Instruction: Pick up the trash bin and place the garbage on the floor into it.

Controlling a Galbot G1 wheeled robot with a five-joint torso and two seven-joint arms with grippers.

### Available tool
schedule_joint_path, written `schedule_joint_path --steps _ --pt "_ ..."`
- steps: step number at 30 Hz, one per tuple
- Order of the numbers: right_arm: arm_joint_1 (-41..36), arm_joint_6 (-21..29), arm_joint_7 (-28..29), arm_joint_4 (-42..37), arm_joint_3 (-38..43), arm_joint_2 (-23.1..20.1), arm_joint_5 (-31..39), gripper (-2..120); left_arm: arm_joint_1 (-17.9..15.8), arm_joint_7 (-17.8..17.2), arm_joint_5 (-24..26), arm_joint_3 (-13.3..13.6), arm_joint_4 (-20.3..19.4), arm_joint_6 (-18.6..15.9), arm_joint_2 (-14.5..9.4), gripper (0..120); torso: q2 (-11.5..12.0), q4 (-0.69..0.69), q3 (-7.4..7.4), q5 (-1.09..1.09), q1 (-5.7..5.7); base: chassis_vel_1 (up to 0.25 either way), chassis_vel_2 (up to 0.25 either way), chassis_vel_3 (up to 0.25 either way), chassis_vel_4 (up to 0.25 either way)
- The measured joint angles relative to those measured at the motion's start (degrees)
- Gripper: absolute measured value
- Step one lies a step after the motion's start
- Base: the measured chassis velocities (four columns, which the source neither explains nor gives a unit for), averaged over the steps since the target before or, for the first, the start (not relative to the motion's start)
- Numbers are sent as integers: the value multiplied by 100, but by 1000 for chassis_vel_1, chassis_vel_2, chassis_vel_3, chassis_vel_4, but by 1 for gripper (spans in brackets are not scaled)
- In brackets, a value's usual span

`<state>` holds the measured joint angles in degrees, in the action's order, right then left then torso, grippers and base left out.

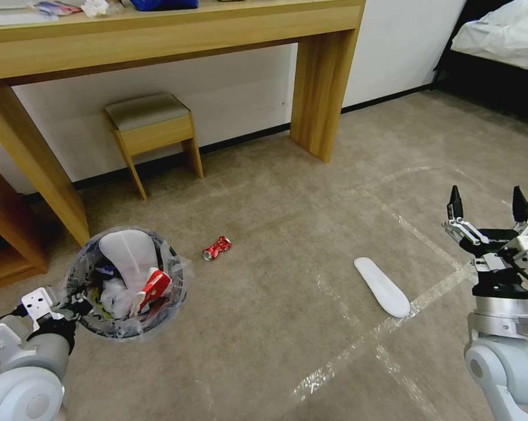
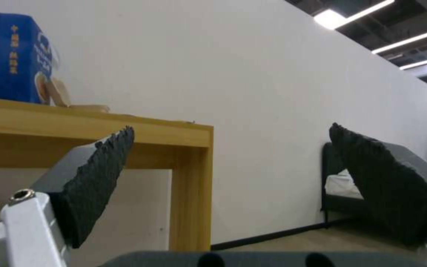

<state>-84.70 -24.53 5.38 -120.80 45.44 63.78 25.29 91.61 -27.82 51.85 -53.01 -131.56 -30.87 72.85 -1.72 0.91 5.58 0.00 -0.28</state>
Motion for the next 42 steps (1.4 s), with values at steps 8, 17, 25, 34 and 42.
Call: schedule_joint_path --steps 8,17,25,34,42 --pt "0 -28 1 14 6 -9 -2 100 18 -2 -4 6 -21 -2 28 0 0 1 0 0 0 -92 79 90 -80" --pt "-8 -56 3 14 46 -15 -25 100 47 -2 -8 3 -48 -2 24 0 0 0 -1 0 0 -70 85 71 -70" --pt "-9 -113 -6 81 -2 56 -216 100 59 3 9 -2 -40 -2 16 0 0 0 0 0 0 -72 69 65 -77" --pt "-23 -125 -108 160 26 -79 -241 100 29 -82 210 40 -21 -144 15 0 0 1 -1 -1 0 0 0 0 0" --pt "69 27 -97 210 -67 -217 -355 100 4 -147 369 -7 -33 -211 -22 0 0 0 -1 0 0 0 0 0 0"
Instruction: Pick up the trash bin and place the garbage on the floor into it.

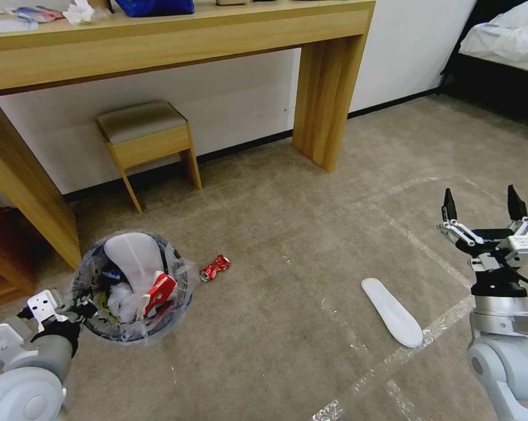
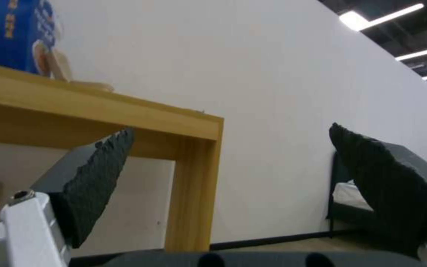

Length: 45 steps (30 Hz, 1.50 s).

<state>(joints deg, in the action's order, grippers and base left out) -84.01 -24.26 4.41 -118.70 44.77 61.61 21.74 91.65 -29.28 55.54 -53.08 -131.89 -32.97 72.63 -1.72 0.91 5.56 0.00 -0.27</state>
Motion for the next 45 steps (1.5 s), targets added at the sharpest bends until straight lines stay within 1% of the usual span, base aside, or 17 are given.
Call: schedule_joint_path --steps 6,8,9,12,13,14,15,20,23,24,29,30,33,35,39,41,45 --pt "70 386 192 121 -159 -376 -309 100 -39 0 -27 41 116 -3 20 0 0 1 0 0 0 0 0 0 0" --pt "74 886 488 189 -301 -596 -626 100 -40 3 -71 68 160 -3 48 0 0 0 0 0 0 0 0 0 0" --pt "74 886 488 189 -301 -596 -626 100 -40 3 -71 68 160 -3 48 0 0 0 0 0 0 0 0 0 0" --pt "-30 2177 1219 299 -612 -953 -1117 100 -91 10 -98 82 251 -2 77 0 0 0 0 1 0 0 0 0 0" --pt "-30 2177 1219 299 -612 -953 -1117 100 -91 10 -98 82 251 -2 77 0 0 0 0 1 0 0 0 0 0" --pt "-104 2870 1583 356 -777 -1122 -1256 100 -116 15 -112 96 295 3 78 0 0 0 1 1 0 0 0 0 0" --pt "-104 2870 1583 356 -777 -1122 -1256 100 -116 15 -112 96 295 3 78 0 0 0 1 1 0 0 0 0 0" --pt "-249 4196 1958 627 -1029 -1497 -1575 100 -201 23 -133 140 416 16 87 0 0 1 0 1 0 0 0 0 0" --pt "-246 4493 1984 713 -1093 -1580 -1604 100 -217 25 -135 151 440 16 89 0 0 0 0 1 0 0 0 0 0" --pt "-234 4802 2010 824 -1188 -1672 -1645 100 -235 28 -145 163 470 19 89 0 0 0 0 0 0 0 0 0 0" --pt "-171 5212 2127 1110 -1593 -1804 -1688 100 -265 31 -165 182 525 27 94 0 0 0 1 0 0 0 0 0 0" --pt "-90 5593 2249 1244 -1873 -1827 -1633 100 -270 34 -172 184 546 33 95 0 0 0 1 0 0 0 0 0 0" --pt "-65 5712 2280 1271 -1942 -1829 -1606 100 -272 34 -173 184 553 35 95 0 0 0 1 0 0 0 0 0 0" --pt "146 6248 2541 1490 -2470 -1836 -1362 100 -285 40 -176 185 589 49 94 0 0 1 1 -1 0 0 0 0 0" --pt "444 6177 2618 1944 -3045 -1734 -1340 100 -289 51 -207 188 648 89 113 0 0 0 1 1 0 0 0 0 0" --pt "868 6348 2840 2518 -3651 -1453 -875 100 -288 79 -263 195 721 127 125 0 0 0 1 1 0 0 0 0 0" --pt "1300 6275 2895 3156 -4040 -1193 -868 100 -299 71 -263 171 751 133 92 0 0 0 1 2 0 0 0 0 0"
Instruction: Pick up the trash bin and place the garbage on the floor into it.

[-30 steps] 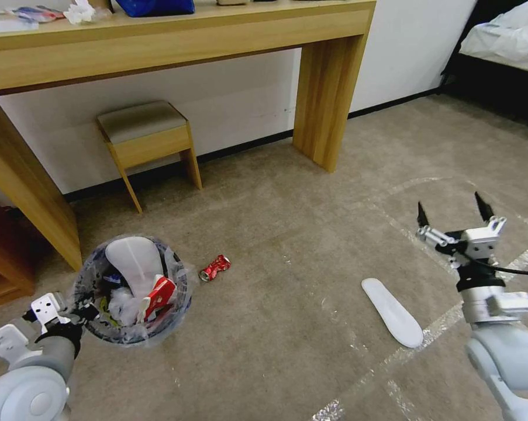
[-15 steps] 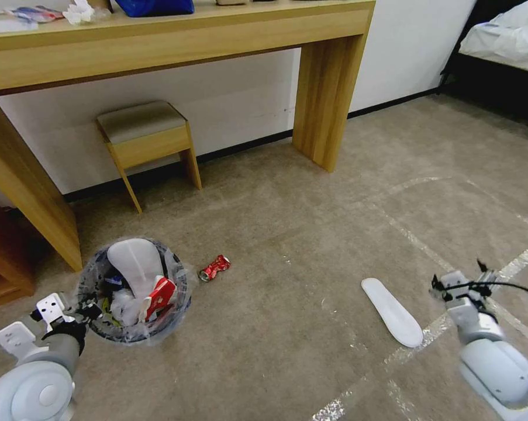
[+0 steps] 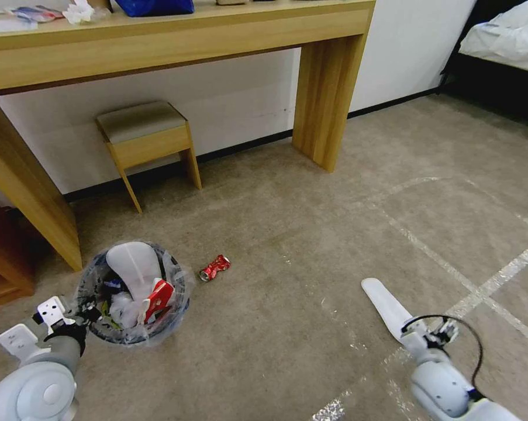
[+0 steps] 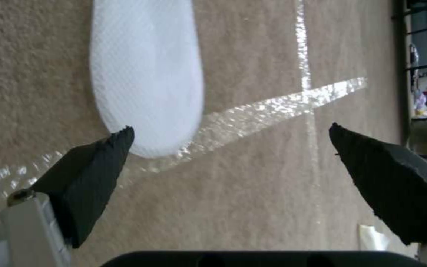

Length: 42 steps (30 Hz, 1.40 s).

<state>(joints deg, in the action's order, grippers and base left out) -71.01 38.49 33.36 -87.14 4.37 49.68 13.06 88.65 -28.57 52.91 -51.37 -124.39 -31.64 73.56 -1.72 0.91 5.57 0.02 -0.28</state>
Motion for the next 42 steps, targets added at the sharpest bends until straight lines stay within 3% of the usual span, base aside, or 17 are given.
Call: schedule_joint_path --steps 9,23,42 --pt "648 -422 -102 777 -478 169 -58 100 10 -16 6 -37 32 34 -5 0 0 0 0 -2 0 0 0 0 0" --pt "926 -791 -186 1396 -688 527 -161 100 75 -30 13 -109 -48 70 20 0 0 1 0 -1 0 0 0 0 0" --pt "1189 -1176 -240 2153 -696 681 -373 100 139 -32 -2 -132 -105 104 60 0 0 0 0 -2 0 0 0 0 0"
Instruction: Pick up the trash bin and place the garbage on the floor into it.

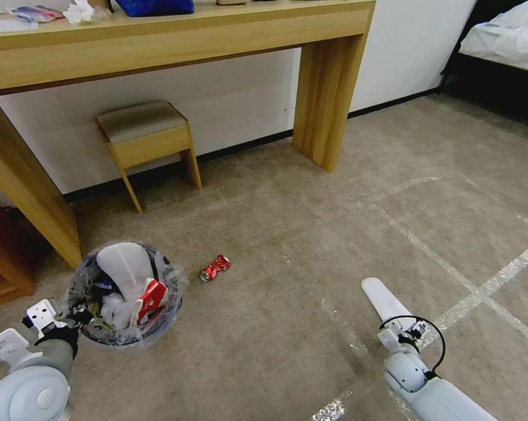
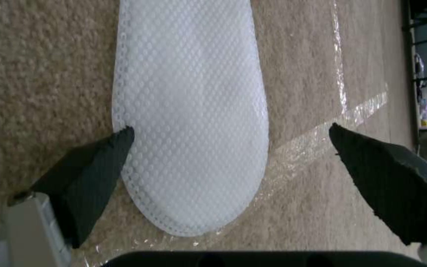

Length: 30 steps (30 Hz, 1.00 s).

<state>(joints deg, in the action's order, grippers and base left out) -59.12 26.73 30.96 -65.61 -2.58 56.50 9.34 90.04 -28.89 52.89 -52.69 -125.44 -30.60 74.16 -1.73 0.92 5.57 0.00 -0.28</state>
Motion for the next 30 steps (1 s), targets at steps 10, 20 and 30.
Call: schedule_joint_path --steps 10,20,30 --pt "-151 62 35 -399 87 -49 2 100 -9 7 -15 14 0 12 28 0 0 0 0 0 0 0 0 0 0" --pt "-87 64 38 -211 51 50 13 100 29 9 -31 20 -41 13 49 0 0 0 0 0 0 0 0 0 0" --pt "58 14 45 87 -40 216 15 100 61 9 -31 3 -71 17 38 0 0 0 -1 -3 0 0 0 0 0"
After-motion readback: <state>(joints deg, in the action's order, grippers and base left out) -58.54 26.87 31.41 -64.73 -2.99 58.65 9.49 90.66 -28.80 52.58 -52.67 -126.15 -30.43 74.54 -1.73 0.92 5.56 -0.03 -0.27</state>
